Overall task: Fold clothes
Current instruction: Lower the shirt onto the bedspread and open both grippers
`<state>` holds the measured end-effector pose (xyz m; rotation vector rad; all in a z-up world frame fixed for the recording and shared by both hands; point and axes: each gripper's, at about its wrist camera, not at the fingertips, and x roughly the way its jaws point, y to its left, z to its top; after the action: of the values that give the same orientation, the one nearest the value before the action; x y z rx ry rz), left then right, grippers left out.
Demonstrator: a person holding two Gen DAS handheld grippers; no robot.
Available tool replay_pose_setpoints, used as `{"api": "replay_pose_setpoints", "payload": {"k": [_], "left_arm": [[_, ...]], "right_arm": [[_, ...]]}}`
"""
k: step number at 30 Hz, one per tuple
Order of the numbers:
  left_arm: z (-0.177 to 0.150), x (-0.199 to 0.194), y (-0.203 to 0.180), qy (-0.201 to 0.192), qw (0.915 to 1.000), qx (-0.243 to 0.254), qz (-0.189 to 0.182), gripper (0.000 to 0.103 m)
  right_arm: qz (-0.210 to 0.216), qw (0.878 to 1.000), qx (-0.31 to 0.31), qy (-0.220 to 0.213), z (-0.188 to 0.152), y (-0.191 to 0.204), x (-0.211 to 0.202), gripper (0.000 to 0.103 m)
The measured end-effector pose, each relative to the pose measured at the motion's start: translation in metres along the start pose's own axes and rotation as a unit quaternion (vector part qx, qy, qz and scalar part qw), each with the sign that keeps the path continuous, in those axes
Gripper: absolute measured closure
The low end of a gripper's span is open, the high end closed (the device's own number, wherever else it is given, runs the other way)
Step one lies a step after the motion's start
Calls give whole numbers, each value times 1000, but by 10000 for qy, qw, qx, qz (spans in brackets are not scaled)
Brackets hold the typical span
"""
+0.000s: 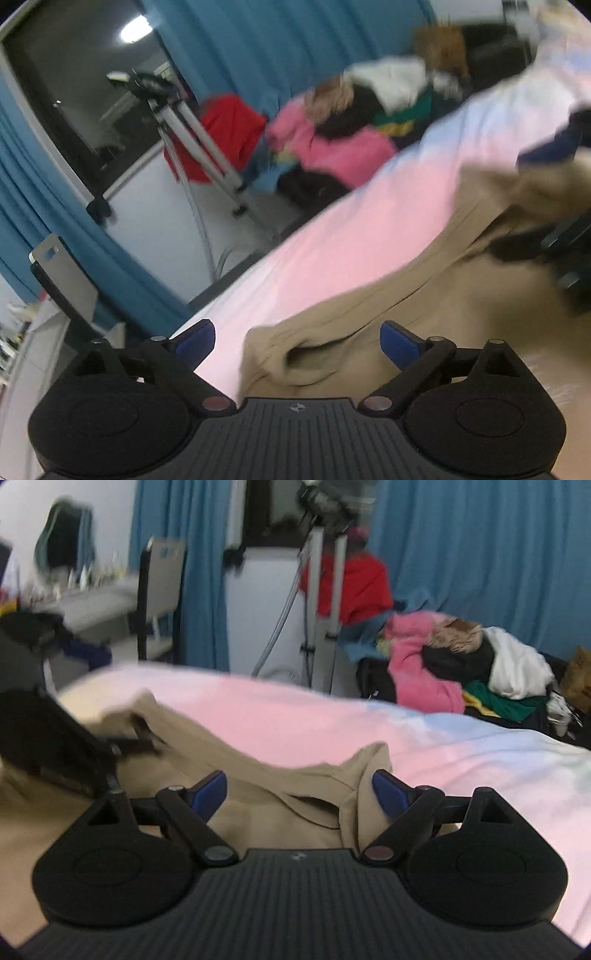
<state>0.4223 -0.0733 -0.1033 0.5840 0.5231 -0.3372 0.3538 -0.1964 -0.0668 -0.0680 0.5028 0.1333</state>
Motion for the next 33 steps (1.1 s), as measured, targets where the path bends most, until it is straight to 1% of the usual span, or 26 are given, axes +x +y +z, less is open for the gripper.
{"api": "replay_pose_setpoints", "payload": {"k": [2,3,4,6,9,11,14,18,20,23,25,30,33], "left_arm": [[-9,-35,-3,-306,9978,-571,-128,5],[-15,-55,-4,-437,9950,-887,-164,5],[-22,-74,-5,-565,9909,-1206,-196,5],[-45,-114,-8,-717,9818,-1742,-229,5],[-70,-163,-19,-715,9736,-2167,-37,5],[-86,-197,-24,-726,9677,-2413,64,5],[-111,-248,-26,-820,9543,-2871,138,5],[-138,-294,-26,-778,9384,-3364,155,5],[-151,-306,-26,-704,9303,-3596,188,5],[-167,-298,-14,-575,9118,-4056,270,5],[-177,-293,-6,-490,8981,-4359,325,5],[-201,-275,14,-305,8597,-5079,443,7],[-208,-248,30,-258,8475,-5277,498,9]], "right_arm": [[-30,9993,297,-228,-4,1,-32,16],[-25,9985,431,-328,-8,1,-48,16],[-14,9975,575,-418,-14,1,-66,16],[27,9946,868,-569,-31,-1,-103,16],[30,9903,1199,-704,-59,-5,-151,16],[-39,9887,1325,-702,-74,-5,-179,16],[-92,9893,1272,-711,-92,0,-215,16],[-111,9905,1108,-813,-105,9,-247,16],[-107,9895,1152,-864,-112,11,-260,16],[-171,9855,1443,-879,-123,8,-270,16],[-193,9830,1615,-846,-127,5,-270,16],[-268,9819,1694,-800,-131,-3,-258,16],[-213,9794,1879,-704,-134,-9,-247,16]]}}
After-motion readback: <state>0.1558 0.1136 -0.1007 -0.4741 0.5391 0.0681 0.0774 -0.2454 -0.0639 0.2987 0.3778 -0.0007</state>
